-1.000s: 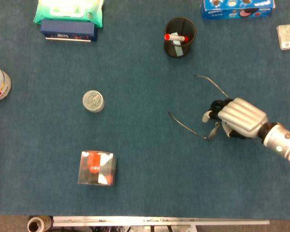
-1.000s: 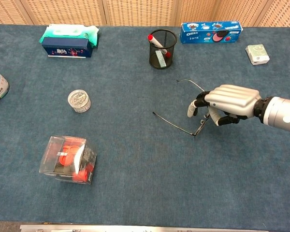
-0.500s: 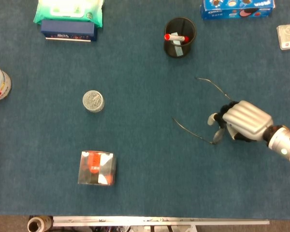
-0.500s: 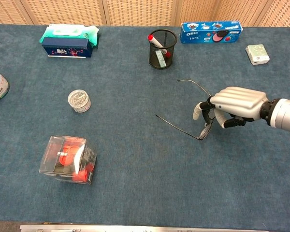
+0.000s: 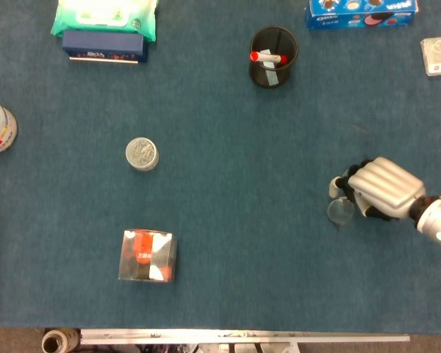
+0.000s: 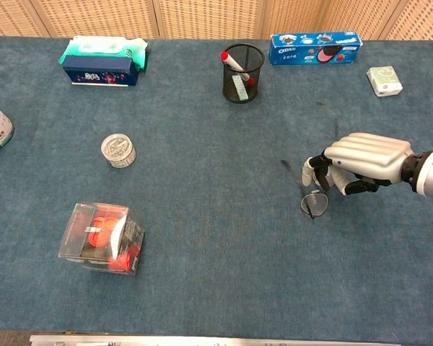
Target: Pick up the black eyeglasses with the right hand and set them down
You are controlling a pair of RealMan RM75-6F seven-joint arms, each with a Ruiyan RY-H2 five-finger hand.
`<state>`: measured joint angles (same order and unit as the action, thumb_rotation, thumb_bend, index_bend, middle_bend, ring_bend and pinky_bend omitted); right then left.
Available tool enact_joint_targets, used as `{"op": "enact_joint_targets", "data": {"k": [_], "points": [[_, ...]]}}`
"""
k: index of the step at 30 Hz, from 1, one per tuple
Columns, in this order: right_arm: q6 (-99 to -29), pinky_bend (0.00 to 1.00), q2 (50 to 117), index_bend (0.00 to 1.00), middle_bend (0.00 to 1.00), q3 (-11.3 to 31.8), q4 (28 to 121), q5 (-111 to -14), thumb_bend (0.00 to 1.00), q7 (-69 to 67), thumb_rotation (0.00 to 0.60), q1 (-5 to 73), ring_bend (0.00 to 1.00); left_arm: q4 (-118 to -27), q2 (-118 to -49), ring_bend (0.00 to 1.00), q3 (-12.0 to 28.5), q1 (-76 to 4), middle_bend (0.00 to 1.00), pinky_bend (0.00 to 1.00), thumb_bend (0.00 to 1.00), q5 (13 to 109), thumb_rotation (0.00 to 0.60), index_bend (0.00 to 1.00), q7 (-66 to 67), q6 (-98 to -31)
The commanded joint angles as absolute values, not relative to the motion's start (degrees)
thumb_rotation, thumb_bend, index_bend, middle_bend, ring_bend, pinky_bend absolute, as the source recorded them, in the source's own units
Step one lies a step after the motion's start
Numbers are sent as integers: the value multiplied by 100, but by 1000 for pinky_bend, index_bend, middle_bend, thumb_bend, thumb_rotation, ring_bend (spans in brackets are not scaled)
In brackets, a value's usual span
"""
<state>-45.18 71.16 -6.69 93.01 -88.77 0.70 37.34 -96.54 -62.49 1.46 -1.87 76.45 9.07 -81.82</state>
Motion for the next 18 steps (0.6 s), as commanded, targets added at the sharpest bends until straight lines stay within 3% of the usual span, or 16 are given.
{"op": "enact_joint_targets", "data": {"k": [1,18], "points": [[-4507,374,7127,380,548,-671,9292,-8852,1000,90,600,3723,360,-9660,-6248,301,147,-185,330,359,272,7638,600,309,910,-8181],[-4462,374,7189,380,548,-665,9228,-8767,1000,90,600,3690,360,-9642,-6253,301,143,-157,330,369,272,7597,600,309,876,-8169]]}}
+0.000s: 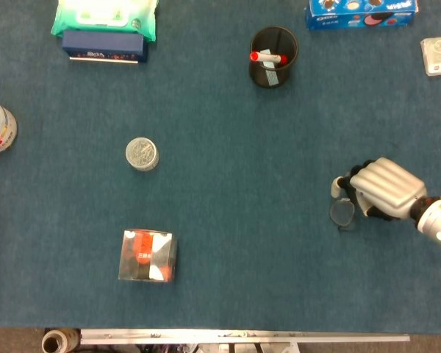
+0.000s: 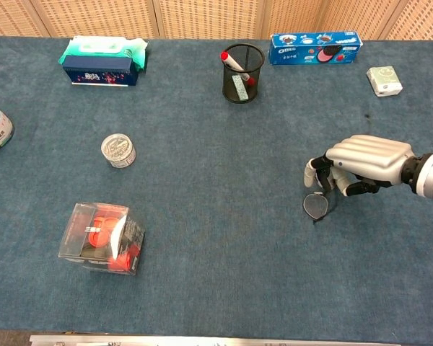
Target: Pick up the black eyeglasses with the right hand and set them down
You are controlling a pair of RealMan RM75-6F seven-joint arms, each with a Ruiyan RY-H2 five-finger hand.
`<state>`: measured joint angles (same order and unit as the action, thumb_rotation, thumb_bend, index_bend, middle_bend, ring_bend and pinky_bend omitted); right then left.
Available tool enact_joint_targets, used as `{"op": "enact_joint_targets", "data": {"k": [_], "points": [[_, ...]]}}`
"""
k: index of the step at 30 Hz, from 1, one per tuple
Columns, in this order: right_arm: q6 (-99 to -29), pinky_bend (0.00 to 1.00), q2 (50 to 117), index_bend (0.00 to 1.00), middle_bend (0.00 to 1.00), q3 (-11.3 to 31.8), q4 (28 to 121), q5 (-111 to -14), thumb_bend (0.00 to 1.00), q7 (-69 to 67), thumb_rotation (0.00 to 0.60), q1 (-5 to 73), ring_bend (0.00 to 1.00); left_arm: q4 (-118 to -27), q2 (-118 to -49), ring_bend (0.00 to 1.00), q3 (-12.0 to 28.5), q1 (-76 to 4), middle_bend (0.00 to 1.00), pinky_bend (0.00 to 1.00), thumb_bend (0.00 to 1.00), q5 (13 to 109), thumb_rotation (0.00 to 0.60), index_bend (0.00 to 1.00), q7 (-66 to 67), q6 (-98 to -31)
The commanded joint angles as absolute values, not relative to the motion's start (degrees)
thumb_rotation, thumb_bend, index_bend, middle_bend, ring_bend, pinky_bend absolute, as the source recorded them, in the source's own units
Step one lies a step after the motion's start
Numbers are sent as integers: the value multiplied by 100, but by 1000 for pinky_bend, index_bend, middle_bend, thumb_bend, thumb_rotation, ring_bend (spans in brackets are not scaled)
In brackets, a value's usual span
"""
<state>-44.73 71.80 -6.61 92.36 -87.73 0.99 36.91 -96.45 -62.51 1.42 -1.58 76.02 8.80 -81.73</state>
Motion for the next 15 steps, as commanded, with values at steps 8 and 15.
{"op": "enact_joint_targets", "data": {"k": [8,15], "points": [[-4337,374,7285,381,549,-708,9126,-8760,1000,-18,600,3705,360,-9647,-6249,301,151,-156,330,369,272,7581,600,309,868,-8160],[-4250,374,7363,380,548,-730,9026,-8766,1000,-96,600,3729,360,-9645,-6246,301,149,-136,330,369,272,7564,600,309,849,-8170]]}}
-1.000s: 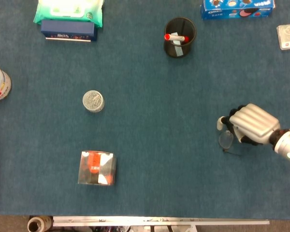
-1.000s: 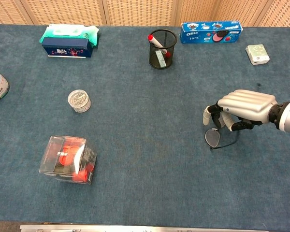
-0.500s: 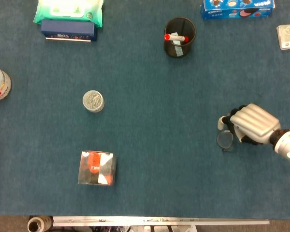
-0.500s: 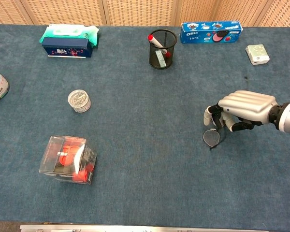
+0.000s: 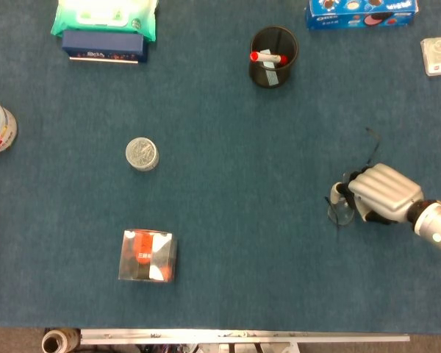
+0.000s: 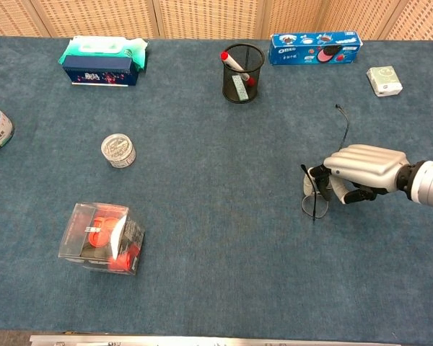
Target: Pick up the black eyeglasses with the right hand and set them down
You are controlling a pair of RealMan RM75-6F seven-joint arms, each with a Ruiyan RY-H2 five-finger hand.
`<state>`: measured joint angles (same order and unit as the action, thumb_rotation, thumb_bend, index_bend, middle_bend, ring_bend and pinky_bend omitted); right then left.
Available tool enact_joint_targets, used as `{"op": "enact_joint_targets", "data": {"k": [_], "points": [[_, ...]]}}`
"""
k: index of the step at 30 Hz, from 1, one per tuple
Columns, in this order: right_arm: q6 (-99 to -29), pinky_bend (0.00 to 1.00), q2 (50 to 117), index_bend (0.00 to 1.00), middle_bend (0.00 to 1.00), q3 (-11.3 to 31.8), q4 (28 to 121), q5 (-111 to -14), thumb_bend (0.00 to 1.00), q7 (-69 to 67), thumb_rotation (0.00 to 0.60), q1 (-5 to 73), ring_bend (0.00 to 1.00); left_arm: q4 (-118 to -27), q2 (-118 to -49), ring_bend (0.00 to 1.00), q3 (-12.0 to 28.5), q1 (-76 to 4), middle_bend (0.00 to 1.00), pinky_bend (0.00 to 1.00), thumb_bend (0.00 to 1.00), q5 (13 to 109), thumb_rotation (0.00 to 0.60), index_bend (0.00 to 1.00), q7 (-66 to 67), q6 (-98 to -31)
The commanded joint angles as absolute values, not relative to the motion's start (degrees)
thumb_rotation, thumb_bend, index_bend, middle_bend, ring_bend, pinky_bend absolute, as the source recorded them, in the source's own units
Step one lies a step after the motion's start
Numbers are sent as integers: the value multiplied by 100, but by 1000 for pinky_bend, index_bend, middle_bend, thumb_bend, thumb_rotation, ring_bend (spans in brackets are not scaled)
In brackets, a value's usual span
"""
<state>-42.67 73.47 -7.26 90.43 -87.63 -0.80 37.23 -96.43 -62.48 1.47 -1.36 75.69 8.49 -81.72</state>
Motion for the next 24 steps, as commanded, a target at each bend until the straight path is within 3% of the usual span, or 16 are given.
{"op": "enact_joint_targets", "data": {"k": [1,13,24], "points": [[-4243,374,7371,381,548,-732,9017,-8766,1000,-104,600,3731,360,-9640,-6244,301,150,-133,331,369,272,7557,600,309,841,-8168],[-4380,374,7329,383,548,-711,9032,-8765,1000,-119,600,3677,360,-9640,-6241,301,145,-131,331,369,272,7568,600,309,836,-8155],[-5339,375,6940,397,548,-377,9400,-8861,1000,129,600,3431,360,-9742,-6217,301,172,-200,330,372,272,7590,600,309,983,-8119]]}}
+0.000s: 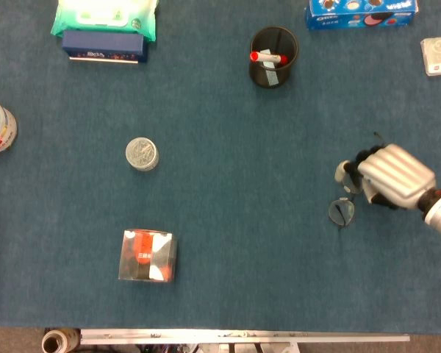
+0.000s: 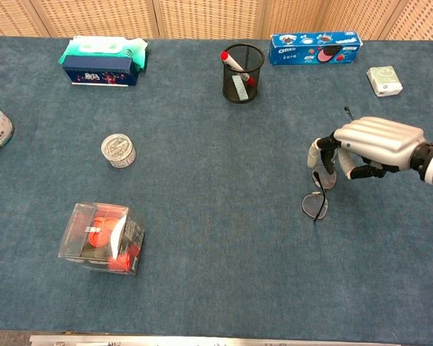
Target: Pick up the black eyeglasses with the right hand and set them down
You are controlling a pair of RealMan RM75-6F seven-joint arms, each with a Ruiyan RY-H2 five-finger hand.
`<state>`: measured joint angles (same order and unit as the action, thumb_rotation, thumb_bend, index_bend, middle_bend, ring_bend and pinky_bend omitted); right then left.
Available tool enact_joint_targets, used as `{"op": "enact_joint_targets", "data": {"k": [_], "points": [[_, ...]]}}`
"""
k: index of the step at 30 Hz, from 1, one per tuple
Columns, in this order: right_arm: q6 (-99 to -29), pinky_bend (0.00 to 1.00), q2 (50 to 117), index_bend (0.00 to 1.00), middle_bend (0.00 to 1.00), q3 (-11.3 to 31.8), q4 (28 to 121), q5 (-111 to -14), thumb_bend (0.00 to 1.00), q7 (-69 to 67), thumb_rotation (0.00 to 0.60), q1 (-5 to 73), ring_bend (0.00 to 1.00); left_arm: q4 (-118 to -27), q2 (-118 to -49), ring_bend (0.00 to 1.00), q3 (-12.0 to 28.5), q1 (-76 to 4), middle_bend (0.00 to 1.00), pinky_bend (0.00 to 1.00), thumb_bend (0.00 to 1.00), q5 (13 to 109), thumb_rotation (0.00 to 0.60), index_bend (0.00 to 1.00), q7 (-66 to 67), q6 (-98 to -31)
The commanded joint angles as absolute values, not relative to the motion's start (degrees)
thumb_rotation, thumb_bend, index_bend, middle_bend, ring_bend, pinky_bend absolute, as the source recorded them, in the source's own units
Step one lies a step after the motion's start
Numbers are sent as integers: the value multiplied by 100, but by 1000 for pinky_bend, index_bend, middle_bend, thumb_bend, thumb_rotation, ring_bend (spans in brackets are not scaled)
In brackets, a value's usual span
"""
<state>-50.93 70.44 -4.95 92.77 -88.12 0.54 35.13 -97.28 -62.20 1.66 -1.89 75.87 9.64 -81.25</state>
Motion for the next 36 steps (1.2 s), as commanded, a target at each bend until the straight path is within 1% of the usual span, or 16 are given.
{"op": "enact_joint_targets", "data": {"k": [1,3,5,8,20,25,32,36], "points": [[-5426,378,6932,397,548,-342,9426,-8880,983,133,600,3411,360,-9752,-6215,301,175,-206,330,372,272,7592,600,309,999,-8119],[-5646,386,6960,397,548,-257,9466,-8955,872,97,600,3368,360,-9781,-6209,301,186,-219,330,373,272,7599,600,309,1031,-8127],[-5837,393,7031,397,548,-199,9457,-9099,738,8,600,3350,360,-9808,-6200,301,192,-229,331,373,272,7604,600,310,1059,-8132],[-6019,396,7165,397,548,-147,9379,-9313,657,-116,600,3367,360,-9843,-6182,301,192,-233,330,373,272,7603,600,309,1086,-8135],[-6243,404,7527,397,548,2,9144,-9746,622,-453,600,3581,360,-9861,-6151,301,184,-204,330,373,272,7587,600,310,1037,-8172],[-6217,404,7652,397,548,15,9027,-9935,537,-552,600,3738,360,-9866,-6129,301,194,-206,331,373,272,7580,600,310,1038,-8183],[-6129,405,7723,397,547,-75,8931,-10219,353,-648,600,3956,360,-9899,-6117,301,200,-208,331,373,272,7566,600,310,1075,-8193],[-6127,404,7708,397,539,-188,8870,-10346,295,-782,600,4012,360,-9915,-6116,301,206,-212,330,374,272,7558,600,310,1097,-8198]]}}
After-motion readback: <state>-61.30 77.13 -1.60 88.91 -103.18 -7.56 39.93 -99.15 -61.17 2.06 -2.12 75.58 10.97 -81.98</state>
